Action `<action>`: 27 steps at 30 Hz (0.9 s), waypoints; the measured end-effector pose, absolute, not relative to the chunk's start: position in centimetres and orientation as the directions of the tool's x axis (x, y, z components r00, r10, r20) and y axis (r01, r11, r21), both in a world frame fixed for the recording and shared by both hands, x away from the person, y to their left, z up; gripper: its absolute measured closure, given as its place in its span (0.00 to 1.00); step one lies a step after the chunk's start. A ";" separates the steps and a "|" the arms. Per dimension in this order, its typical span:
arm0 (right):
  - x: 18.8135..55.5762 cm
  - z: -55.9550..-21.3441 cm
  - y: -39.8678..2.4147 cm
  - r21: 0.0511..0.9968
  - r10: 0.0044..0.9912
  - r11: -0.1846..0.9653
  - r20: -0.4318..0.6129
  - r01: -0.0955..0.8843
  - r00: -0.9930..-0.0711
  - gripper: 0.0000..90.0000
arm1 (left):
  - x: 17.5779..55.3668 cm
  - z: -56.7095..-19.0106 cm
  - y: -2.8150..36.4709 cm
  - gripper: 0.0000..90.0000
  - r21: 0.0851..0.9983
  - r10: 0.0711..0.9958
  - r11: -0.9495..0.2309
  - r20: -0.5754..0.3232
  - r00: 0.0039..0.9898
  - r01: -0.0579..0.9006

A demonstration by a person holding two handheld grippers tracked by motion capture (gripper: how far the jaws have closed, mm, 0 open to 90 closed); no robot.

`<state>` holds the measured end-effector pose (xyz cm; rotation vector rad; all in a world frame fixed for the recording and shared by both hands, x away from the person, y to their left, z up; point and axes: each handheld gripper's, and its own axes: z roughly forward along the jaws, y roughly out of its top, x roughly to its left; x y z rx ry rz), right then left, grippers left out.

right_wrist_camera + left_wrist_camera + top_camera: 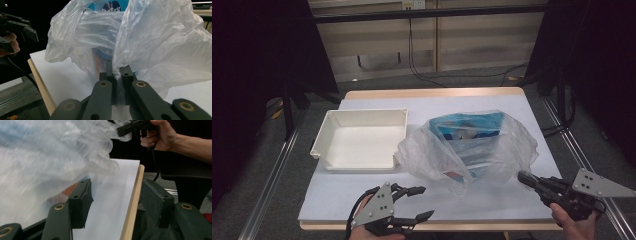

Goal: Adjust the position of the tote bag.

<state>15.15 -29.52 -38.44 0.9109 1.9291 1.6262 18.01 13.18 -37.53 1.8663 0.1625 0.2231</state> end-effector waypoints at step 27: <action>15.8 -38.4 -28.9 0.977 0.718 0.103 0.058 0.188 -0.694 0.99 | 22.0 -37.7 5.7 0.48 0.945 0.207 -0.327 0.041 0.977 0.030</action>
